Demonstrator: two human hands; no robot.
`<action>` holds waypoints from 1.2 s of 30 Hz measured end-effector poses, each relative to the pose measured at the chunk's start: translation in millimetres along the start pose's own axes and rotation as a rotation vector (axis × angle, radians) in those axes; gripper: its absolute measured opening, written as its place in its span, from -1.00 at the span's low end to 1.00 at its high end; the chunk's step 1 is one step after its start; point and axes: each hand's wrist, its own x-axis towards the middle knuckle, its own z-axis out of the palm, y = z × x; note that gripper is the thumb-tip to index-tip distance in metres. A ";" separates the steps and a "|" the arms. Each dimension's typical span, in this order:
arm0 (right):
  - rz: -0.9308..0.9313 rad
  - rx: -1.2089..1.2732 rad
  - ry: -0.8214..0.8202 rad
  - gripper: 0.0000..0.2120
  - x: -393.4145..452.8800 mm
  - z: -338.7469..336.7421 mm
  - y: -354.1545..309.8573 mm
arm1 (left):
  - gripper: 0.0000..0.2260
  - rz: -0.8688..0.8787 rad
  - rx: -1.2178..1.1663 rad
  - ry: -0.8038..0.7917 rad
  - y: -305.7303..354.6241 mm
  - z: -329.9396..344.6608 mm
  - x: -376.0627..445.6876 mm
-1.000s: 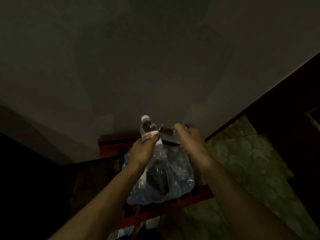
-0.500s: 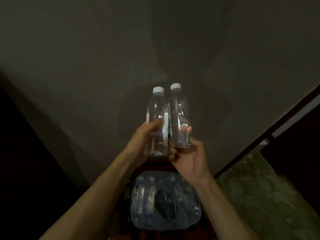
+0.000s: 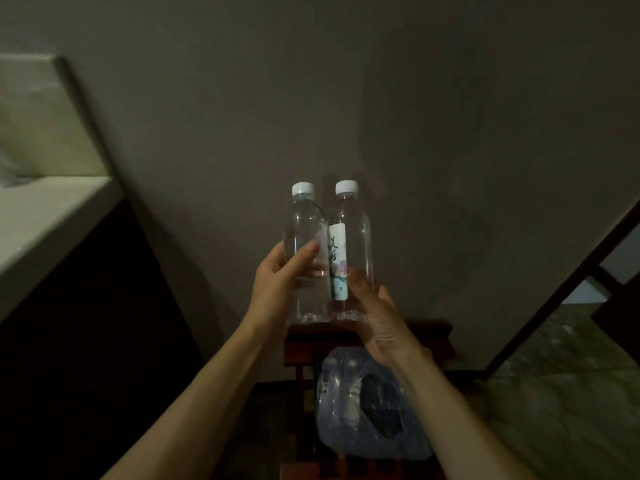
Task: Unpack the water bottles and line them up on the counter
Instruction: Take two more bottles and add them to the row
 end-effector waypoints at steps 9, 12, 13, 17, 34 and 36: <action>-0.110 0.018 -0.008 -0.57 3.9 77.7 -4.9 | -0.69 0.114 0.149 0.016 58.6 -60.4 3.1; -0.124 0.044 -0.032 -0.55 11.6 120.7 6.8 | -0.76 0.118 0.160 0.020 76.8 -101.6 1.2; -0.117 0.057 -0.042 -0.52 14.5 136.6 12.0 | -0.77 0.127 0.164 0.025 83.4 -118.2 0.4; -0.067 0.135 -0.100 -0.45 25.4 204.9 35.7 | -0.60 0.193 0.341 0.040 110.6 -186.0 -3.6; -0.077 -0.377 -0.395 -0.57 101.8 376.4 57.8 | -0.54 0.344 0.574 0.030 187.0 -398.0 17.2; -0.085 -0.413 -0.414 -0.69 113.8 388.7 63.6 | -0.61 0.340 0.629 0.061 191.5 -411.3 16.3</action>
